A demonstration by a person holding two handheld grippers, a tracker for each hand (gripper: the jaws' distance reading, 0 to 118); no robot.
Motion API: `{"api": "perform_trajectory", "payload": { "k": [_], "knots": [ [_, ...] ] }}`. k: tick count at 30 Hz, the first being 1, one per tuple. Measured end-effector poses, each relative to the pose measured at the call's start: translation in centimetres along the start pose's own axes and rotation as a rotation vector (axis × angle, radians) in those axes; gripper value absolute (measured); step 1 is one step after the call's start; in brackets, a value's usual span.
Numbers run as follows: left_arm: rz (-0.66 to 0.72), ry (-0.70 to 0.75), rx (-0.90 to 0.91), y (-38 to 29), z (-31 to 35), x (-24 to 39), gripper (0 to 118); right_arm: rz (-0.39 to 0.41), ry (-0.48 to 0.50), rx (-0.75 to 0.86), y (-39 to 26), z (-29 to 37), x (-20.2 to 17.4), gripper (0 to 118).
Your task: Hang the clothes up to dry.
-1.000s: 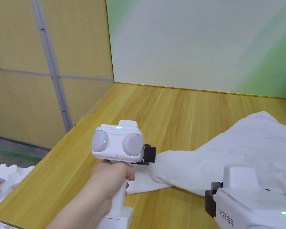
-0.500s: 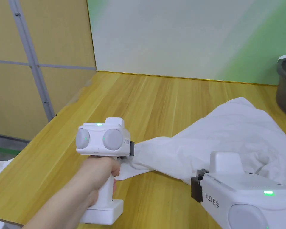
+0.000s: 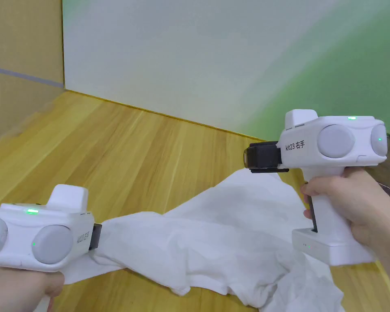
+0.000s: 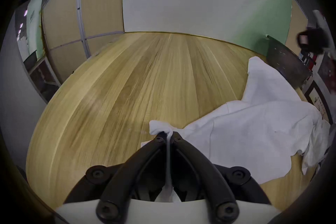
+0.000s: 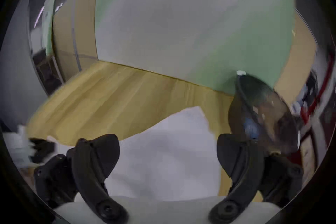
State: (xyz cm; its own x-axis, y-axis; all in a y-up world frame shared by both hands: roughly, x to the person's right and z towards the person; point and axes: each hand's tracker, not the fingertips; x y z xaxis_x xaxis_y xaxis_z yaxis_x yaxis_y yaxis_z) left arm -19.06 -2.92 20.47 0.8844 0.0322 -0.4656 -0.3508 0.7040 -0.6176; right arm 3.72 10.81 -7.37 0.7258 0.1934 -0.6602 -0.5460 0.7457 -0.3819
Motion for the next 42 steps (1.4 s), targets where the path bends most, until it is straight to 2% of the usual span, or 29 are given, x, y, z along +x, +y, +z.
{"api": "perform_trajectory", "payload": {
  "k": [2, 3, 5, 7, 8, 10, 15, 18, 19, 20, 22, 23, 26, 27, 30, 31, 32, 34, 35, 38, 39, 40, 41, 42],
  "knots": [
    [0.012, 0.005, 0.001, 0.4, -0.6, -0.1, 0, 0.116, -0.054, -0.029, 1.4, -5.0, 1.2, 108],
    [0.015, 0.008, 0.003, 0.5, -0.8, -0.1, 0, 0.088, -0.057, -0.08, 1.4, -8.0, 2.0, 108],
    [0.025, 0.01, 0.002, 0.4, -0.8, -0.1, 0, -0.044, -0.022, -0.155, 1.7, -13.1, 4.5, 108],
    [0.028, 0.012, 0.007, 0.3, -0.9, 0.0, 0, -0.131, -0.012, -0.211, 1.3, -16.4, 6.1, 108],
    [0.027, 0.013, 0.012, 0.3, -0.9, 0.0, 0, -0.15, -0.013, -0.227, 1.1, -17.4, 6.8, 108],
    [0.051, 0.01, 0.011, 0.3, -1.0, -0.2, 0, -0.137, 0.001, -0.227, 0.4, -19.1, 7.7, 107],
    [0.05, -0.001, 0.013, 0.2, -0.8, -0.3, 0, -0.24, -0.005, -0.274, -0.8, -19.8, 8.2, 107],
    [0.037, 0.003, 0.024, 0.0, -0.7, -0.1, 0, -0.213, -0.042, -0.332, -2.1, -20.6, 7.7, 108],
    [0.027, 0.004, 0.028, -0.1, -0.7, 0.0, 0, -0.187, -0.03, -0.339, -1.0, -19.7, 8.0, 112],
    [0.022, 0.007, 0.035, -0.1, -0.7, 0.1, 0, -0.168, 0.021, -0.315, -0.9, -19.9, 7.8, 112],
    [0.023, 0.01, 0.034, -0.1, -0.6, 0.1, 0, -0.21, 0.043, -0.3, -0.9, -20.0, 7.7, 112],
    [0.023, 0.012, 0.034, -0.1, -0.6, 0.2, 0, -0.274, -0.012, -0.292, -2.1, -21.9, 8.3, 112],
    [0.018, 0.019, 0.035, -0.1, -0.7, 0.3, 0, -0.252, -0.007, -0.29, -1.9, -22.2, 7.6, 113],
    [0.017, 0.021, 0.036, -0.1, -0.7, 0.3, 0, -0.227, 0.035, -0.269, -1.7, -23.2, 8.7, 113],
    [0.013, 0.025, 0.036, -0.2, -0.8, 0.4, 0, -0.206, 0.047, -0.272, -1.4, -23.7, 8.8, 113],
    [0.013, 0.026, 0.036, -0.2, -0.8, 0.4, 0, -0.274, -0.049, -0.335, -1.8, -21.4, 7.8, 113],
    [0.012, 0.027, 0.036, -0.2, -0.8, 0.4, 0, -0.266, -0.048, -0.332, -1.7, -21.3, 7.5, 113],
    [0.009, 0.03, 0.037, -0.3, -0.9, 0.4, 0, -0.267, -0.034, -0.329, -1.6, -21.4, 7.3, 113],
    [0.008, 0.032, 0.037, -0.3, -1.0, 0.4, 0, -0.224, 0.024, -0.285, -1.1, -22.3, 7.4, 113],
    [0.004, 0.036, 0.038, -0.3, -0.9, 0.5, 0, -0.219, 0.027, -0.28, -1.1, -21.7, 6.7, 112],
    [0.001, 0.038, 0.038, -0.3, -0.8, 0.5, 0, -0.227, 0.046, -0.305, -0.8, -23.7, 8.8, 110],
    [-0.001, 0.041, 0.039, -0.3, -0.8, 0.6, 0, -0.217, 0.058, -0.316, -0.3, -23.9, 9.2, 105],
    [-0.005, 0.046, 0.04, -0.3, -0.9, 0.7, 0, -0.193, 0.078, -0.316, 0.3, -23.7, 9.5, 90],
    [0.0, 0.049, 0.039, -0.3, -0.8, 0.8, 0, -0.213, 0.082, -0.269, 1.1, -23.2, 10.0, 31]
  ]
}}
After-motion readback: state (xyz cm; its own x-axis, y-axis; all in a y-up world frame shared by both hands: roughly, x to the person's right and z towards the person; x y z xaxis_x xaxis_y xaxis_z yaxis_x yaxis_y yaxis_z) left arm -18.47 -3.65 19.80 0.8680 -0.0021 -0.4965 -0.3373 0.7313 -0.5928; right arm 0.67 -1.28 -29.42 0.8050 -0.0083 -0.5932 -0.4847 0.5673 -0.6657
